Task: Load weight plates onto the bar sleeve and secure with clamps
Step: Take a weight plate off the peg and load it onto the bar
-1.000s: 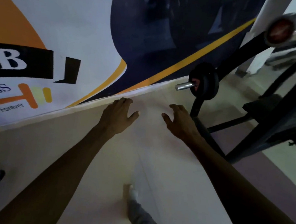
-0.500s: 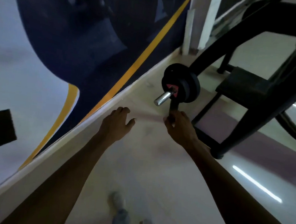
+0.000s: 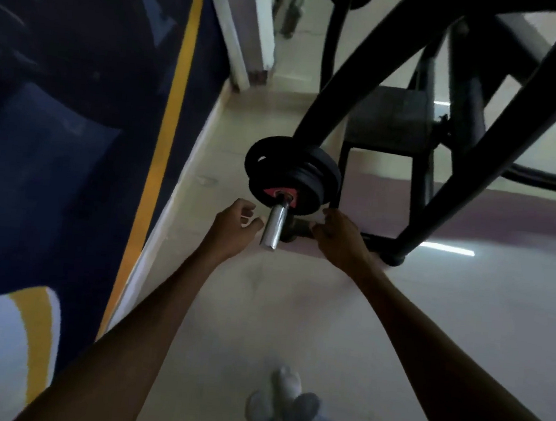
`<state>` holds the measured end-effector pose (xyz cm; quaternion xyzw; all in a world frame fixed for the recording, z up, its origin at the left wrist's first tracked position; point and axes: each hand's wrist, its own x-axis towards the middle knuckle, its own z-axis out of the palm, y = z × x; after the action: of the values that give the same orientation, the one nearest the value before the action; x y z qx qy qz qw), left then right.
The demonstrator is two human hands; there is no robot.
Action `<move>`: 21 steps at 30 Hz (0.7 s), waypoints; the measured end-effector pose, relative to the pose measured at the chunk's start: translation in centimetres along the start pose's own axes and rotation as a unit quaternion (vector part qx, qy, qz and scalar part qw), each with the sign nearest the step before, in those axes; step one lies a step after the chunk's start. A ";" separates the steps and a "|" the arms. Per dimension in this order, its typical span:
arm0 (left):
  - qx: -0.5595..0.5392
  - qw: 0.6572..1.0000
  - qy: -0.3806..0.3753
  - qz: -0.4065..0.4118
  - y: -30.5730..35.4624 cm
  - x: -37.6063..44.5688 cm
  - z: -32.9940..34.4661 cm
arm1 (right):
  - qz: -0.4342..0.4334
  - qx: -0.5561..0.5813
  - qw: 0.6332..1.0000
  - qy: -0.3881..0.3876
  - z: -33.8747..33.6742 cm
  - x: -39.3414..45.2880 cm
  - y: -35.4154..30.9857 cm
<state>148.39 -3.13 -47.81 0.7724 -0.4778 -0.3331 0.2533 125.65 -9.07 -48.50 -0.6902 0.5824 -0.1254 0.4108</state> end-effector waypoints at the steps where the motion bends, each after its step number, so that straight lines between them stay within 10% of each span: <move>1: -0.001 1.000 -0.014 -0.002 -0.4 2.2 0.3 | 0.011 0.005 1.000 0.003 0.5 1.7 0.2; 14: 0.063 0.996 0.028 0.063 -8.4 20.9 6.6 | 0.083 0.131 0.982 0.105 10.5 17.8 6.9; 21: -0.095 0.993 0.021 0.063 -10.4 22.1 7.5 | 0.072 0.191 0.965 0.167 12.7 17.0 6.6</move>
<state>155.76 -19.44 -66.10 0.7198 -0.4864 -0.3443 0.3560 134.24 -19.02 -66.39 -0.5245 0.6563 -0.3172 0.4400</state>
